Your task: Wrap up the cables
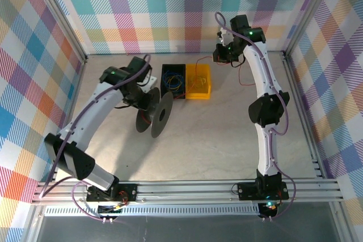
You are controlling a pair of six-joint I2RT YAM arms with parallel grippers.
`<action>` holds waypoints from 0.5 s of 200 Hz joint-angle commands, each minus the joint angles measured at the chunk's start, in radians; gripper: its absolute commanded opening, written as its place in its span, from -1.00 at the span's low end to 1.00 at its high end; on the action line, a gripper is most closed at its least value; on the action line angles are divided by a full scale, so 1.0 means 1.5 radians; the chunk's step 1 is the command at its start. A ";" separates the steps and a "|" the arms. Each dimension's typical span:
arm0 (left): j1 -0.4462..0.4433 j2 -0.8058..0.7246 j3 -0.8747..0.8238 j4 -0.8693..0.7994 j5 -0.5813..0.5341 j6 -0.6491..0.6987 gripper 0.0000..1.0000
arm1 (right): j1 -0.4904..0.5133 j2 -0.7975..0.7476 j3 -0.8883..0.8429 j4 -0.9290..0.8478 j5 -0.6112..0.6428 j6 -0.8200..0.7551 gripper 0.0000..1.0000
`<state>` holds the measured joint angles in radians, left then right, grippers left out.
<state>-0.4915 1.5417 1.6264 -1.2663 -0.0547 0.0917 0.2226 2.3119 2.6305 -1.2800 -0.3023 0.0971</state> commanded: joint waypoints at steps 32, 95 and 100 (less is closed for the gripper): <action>-0.102 0.099 0.095 -0.143 -0.173 0.021 -1.00 | -0.009 -0.061 0.006 0.077 -0.076 0.082 -1.00; -0.150 0.190 0.169 -0.172 -0.223 0.015 -1.00 | -0.003 -0.118 0.011 0.183 -0.155 0.178 -1.00; -0.150 0.194 0.172 -0.175 -0.228 0.014 -1.00 | -0.003 -0.123 0.011 0.192 -0.162 0.187 -1.00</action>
<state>-0.7090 1.8248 1.8530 -1.3598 -0.3355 0.0948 0.2268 2.2131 2.6289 -1.1522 -0.4793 0.2794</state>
